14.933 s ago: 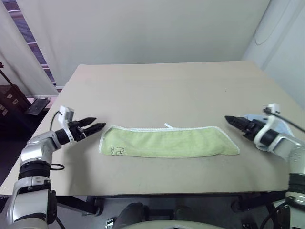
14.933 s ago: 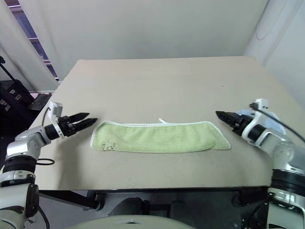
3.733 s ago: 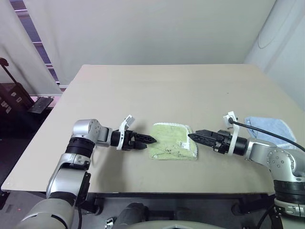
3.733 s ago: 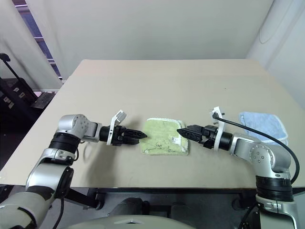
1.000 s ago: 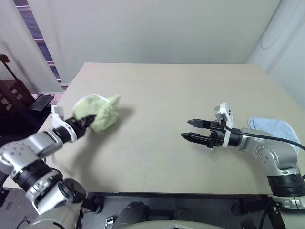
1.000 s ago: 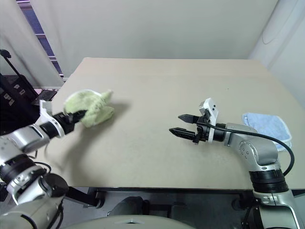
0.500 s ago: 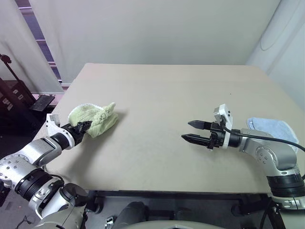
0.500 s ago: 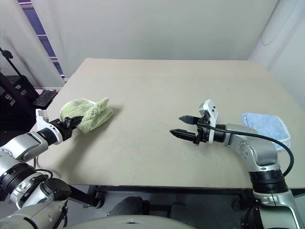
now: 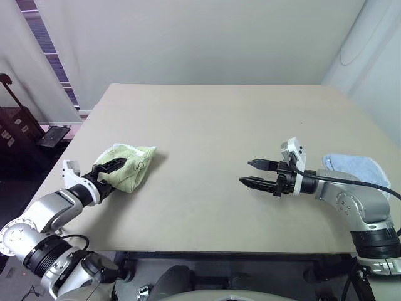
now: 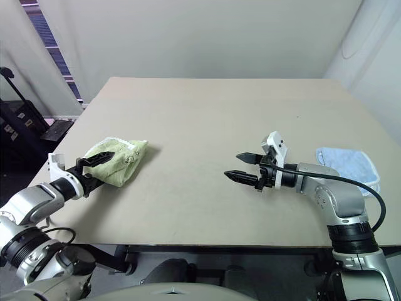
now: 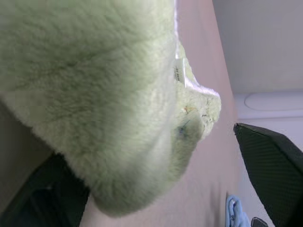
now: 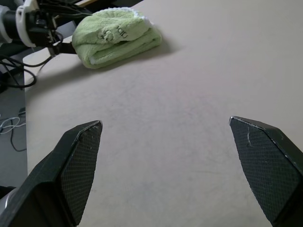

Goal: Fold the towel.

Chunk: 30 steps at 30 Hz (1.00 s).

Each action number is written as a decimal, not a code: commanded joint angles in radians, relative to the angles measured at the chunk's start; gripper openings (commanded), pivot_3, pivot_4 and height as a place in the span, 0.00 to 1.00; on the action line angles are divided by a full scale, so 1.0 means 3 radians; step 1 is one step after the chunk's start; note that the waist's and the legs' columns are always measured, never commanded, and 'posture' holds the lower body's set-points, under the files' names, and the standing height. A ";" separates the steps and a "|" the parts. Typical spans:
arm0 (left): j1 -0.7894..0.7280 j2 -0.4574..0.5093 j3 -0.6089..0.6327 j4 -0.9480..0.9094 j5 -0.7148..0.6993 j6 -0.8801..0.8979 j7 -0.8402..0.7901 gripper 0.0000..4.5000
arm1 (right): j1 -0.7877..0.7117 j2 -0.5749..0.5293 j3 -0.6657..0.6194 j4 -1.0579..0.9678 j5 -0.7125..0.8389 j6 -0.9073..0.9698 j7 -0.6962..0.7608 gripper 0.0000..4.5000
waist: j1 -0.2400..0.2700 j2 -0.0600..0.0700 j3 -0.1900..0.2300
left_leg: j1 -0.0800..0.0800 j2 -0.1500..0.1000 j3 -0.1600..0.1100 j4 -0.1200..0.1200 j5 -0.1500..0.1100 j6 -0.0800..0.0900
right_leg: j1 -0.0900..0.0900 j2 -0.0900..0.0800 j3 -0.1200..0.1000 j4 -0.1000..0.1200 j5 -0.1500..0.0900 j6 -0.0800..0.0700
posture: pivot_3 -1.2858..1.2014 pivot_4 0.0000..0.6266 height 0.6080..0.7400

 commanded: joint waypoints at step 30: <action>-0.0541 0.1350 -0.3090 -0.0261 0.2990 -0.3374 -0.6406 1.00 | 0.0547 -0.0400 -0.0783 -0.0193 0.0215 -0.0344 0.0296 1.00 | -0.0034 0.0058 -0.0001 | 0.0000 0.0048 0.0089 -0.0097 0.0000 0.0002 | -0.0035 -0.0041 -0.0020 -0.0069 0.0020 -0.0035 | 0.52 0.00 1.00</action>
